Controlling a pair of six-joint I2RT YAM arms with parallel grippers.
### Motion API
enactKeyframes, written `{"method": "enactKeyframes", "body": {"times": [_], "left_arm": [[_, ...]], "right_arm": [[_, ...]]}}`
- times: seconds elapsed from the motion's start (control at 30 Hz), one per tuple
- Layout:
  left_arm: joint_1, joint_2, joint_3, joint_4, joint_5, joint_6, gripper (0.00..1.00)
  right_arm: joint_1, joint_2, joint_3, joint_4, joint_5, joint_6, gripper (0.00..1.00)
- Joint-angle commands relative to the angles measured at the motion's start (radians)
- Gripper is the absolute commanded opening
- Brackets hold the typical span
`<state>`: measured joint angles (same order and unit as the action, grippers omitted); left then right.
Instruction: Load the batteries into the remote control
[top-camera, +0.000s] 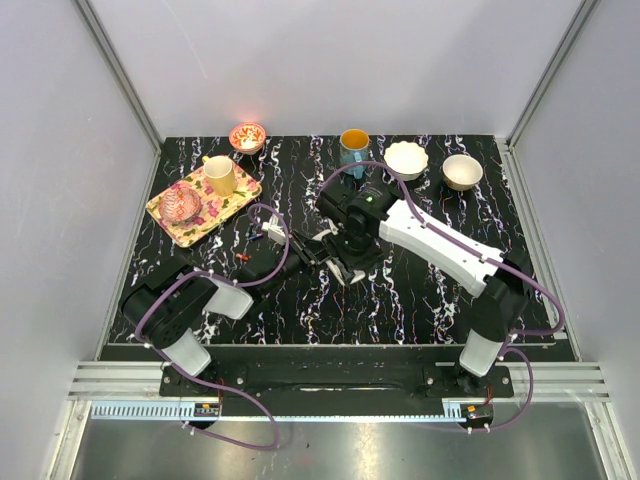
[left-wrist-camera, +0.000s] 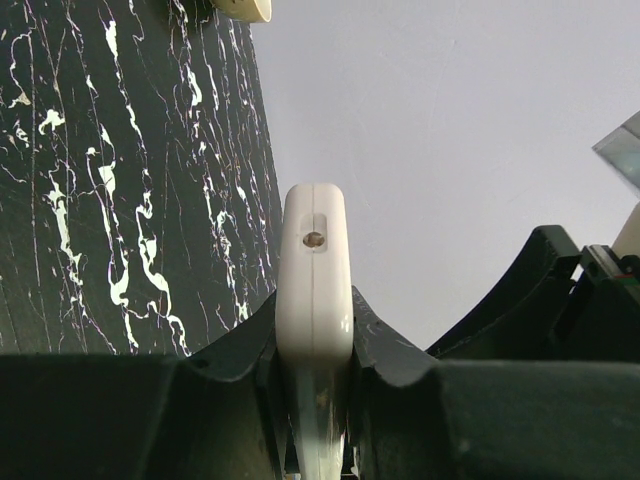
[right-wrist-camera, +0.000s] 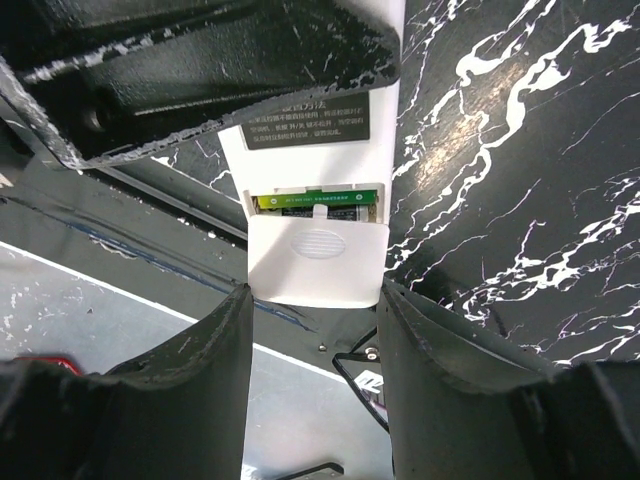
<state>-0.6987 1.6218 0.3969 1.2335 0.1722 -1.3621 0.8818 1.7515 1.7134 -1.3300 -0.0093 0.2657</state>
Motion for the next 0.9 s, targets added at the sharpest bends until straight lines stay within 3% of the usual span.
{"method": "enactKeyframes", "body": {"times": [0.0, 0.87], "left_arm": [[0.004, -0.023, 0.002, 0.336, 0.001, -0.002, 0.0], [0.002, -0.028, -0.001, 0.359, 0.001, -0.012, 0.0]], "right_arm": [[0.011, -0.049, 0.06, 0.031, 0.042, 0.003, 0.0], [0.009, -0.044, -0.02, 0.051, 0.017, 0.012, 0.0]]}}
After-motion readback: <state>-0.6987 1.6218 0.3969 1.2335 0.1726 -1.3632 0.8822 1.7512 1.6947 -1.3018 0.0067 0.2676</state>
